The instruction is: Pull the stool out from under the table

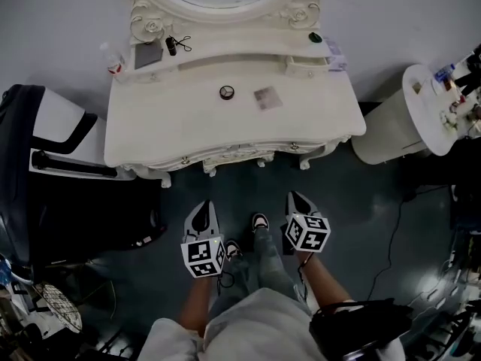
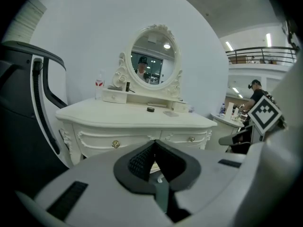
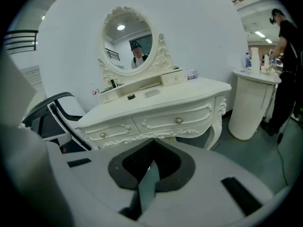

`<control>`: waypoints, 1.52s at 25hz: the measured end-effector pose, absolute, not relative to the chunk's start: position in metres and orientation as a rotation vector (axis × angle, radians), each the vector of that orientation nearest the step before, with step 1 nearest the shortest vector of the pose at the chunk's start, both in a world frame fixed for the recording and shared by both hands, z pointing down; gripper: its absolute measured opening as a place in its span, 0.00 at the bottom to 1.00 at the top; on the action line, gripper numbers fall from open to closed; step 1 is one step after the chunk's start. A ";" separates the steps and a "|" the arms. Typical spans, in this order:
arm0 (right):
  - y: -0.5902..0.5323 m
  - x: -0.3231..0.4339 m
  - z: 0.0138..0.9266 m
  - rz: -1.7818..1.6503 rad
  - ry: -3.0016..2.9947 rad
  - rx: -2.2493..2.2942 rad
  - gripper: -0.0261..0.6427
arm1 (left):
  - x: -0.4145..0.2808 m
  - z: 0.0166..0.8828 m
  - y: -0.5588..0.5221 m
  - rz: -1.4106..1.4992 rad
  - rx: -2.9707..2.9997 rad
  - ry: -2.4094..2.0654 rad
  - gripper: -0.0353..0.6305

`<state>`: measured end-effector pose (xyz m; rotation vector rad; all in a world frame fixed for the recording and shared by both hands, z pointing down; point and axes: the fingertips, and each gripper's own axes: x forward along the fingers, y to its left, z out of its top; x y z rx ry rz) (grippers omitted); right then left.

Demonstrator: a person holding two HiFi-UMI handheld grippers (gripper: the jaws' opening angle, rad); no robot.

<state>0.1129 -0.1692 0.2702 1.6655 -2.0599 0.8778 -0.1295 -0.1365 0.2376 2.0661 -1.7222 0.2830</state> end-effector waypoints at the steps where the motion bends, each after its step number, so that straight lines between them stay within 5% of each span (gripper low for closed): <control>1: -0.176 0.114 0.276 0.896 -2.067 1.673 0.04 | -0.129 0.246 -0.141 0.285 2.058 -1.726 0.07; 29: -0.226 0.149 0.584 0.788 -2.088 1.584 0.04 | -0.108 0.576 -0.163 0.460 2.061 -1.713 0.06; 38: -0.264 0.140 0.652 0.695 -2.111 1.557 0.04 | -0.123 0.621 -0.181 0.518 2.024 -1.759 0.06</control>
